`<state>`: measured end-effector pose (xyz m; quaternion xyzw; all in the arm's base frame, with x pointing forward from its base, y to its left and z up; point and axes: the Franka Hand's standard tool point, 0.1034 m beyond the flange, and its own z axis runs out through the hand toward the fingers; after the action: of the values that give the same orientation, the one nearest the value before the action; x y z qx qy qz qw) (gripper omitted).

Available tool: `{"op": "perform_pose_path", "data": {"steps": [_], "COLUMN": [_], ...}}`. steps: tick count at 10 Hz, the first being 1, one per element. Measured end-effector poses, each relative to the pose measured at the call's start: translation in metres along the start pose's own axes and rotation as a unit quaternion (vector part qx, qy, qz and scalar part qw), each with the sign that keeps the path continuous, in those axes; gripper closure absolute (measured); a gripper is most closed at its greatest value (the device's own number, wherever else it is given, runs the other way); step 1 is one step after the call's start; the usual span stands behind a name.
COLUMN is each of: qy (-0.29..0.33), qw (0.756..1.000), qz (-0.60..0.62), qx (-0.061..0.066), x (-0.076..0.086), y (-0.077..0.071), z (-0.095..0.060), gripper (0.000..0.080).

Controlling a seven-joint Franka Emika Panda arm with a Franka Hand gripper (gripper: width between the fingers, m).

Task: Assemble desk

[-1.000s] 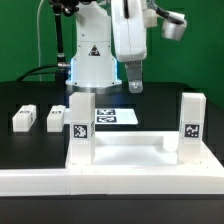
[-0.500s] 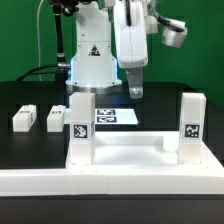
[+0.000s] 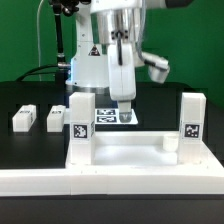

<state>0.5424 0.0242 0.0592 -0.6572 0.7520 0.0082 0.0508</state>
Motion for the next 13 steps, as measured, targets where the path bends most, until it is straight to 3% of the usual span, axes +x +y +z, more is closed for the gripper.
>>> {"op": "perform_pose_path", "data": {"steps": [1, 2, 3, 4, 6, 9, 10, 11, 13], "qy": [0.003, 0.006, 0.007, 0.009, 0.011, 0.012, 0.012, 0.011, 0.007], "qw": [1.000, 1.000, 1.000, 1.000, 1.000, 1.000, 1.000, 1.000, 0.999], "qz": [-0.002, -0.002, 0.000, -0.001, -0.002, -0.002, -0.002, -0.002, -0.001], "qx": [-0.008, -0.007, 0.002, -0.001, -0.016, -0.017, -0.017, -0.023, -0.044], "x": [-0.004, -0.010, -0.013, -0.012, -0.010, -0.010, -0.010, -0.010, -0.010], "y": [0.005, 0.010, 0.011, 0.014, 0.013, 0.013, 0.013, 0.017, 0.028], "z": [0.010, 0.019, 0.025, 0.032, 0.045, 0.045, 0.045, 0.047, 0.051], "gripper": [0.0150, 0.0150, 0.0150, 0.0150, 0.0150, 0.0182, 0.0362, 0.0362, 0.0685]}}
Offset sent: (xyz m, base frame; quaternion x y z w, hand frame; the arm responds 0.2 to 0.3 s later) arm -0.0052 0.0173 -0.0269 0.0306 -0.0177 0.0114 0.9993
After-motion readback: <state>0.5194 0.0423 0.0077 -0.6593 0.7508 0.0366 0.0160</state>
